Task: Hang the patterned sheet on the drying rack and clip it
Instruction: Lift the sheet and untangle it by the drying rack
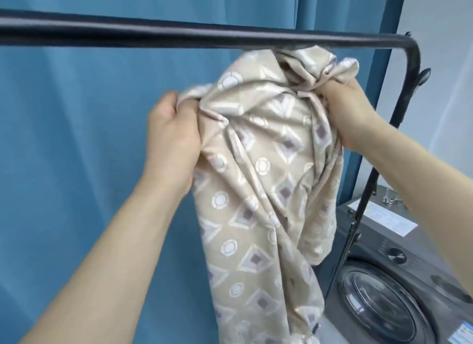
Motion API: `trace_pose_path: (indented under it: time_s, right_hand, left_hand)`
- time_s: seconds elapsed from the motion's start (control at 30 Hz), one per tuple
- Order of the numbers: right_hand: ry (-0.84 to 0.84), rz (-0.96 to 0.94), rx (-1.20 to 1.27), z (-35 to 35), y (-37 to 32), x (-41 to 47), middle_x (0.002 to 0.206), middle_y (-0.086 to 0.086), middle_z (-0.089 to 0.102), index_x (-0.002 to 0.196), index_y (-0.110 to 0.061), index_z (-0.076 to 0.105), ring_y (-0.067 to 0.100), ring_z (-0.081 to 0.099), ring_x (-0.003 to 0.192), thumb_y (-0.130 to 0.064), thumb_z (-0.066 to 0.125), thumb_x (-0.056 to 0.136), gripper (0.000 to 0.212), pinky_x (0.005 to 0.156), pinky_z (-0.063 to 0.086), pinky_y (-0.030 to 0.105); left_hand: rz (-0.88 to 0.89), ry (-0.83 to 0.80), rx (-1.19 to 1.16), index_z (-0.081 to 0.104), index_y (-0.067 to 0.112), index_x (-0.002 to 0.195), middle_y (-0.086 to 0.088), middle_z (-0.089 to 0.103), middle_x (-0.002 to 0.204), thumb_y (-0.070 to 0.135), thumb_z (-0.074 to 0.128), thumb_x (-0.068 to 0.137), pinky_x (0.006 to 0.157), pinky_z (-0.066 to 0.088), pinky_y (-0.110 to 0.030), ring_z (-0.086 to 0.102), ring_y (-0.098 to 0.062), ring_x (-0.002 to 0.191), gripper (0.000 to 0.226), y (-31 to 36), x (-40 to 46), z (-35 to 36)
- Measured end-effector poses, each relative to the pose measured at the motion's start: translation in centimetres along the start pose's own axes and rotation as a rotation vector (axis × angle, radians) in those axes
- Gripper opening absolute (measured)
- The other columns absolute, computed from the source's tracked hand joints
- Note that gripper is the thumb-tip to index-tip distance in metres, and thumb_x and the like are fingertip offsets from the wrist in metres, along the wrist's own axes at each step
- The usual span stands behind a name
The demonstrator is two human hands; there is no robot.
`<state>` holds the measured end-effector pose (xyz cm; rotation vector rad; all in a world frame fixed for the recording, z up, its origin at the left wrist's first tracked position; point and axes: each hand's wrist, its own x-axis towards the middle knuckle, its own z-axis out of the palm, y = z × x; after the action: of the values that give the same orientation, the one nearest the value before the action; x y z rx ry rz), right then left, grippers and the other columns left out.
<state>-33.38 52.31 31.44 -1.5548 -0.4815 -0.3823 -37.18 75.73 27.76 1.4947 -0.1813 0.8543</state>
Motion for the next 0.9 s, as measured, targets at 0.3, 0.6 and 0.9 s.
trace_pose_path:
  time_s: [0.3,0.6,0.9]
  right_hand:
    - [-0.846,0.595,0.036,-0.2,4.2,-3.0,0.116,0.011,0.069,0.112,-0.012,0.069,0.024,0.067,0.105,-0.046,0.09,0.055,0.07,0.084,0.055,0.033]
    - [0.083,0.145,0.193,4.0,4.3,-3.0,0.048,-0.006,0.048,0.061,-0.018,0.049,0.009,0.046,0.044,-0.011,0.059,0.092,0.034,0.044,0.041,0.021]
    - [-0.011,0.26,-0.203,0.9,4.3,-2.5,0.095,0.009,0.073,0.092,-0.02,0.069,0.023,0.07,0.09,-0.006,0.062,0.085,0.018,0.073,0.058,0.028]
  left_hand:
    - [0.24,-0.056,0.318,0.033,0.02,0.069,0.009,0.039,0.061,0.015,0.046,0.095,0.055,0.028,-0.031,0.037,-0.009,0.056,0.029,1.6,-0.6,4.8]
    - [-0.378,-0.708,0.66,0.064,0.018,0.08,-0.002,0.07,0.079,0.057,0.075,0.057,0.069,0.054,-0.036,0.07,-0.023,0.082,0.046,-8.9,-8.8,0.0]
    - [-0.326,-0.122,-0.187,0.073,0.007,0.079,-0.016,0.074,0.086,0.008,0.058,0.083,0.08,0.058,-0.046,0.072,-0.031,0.084,0.016,-1.1,3.0,0.1]
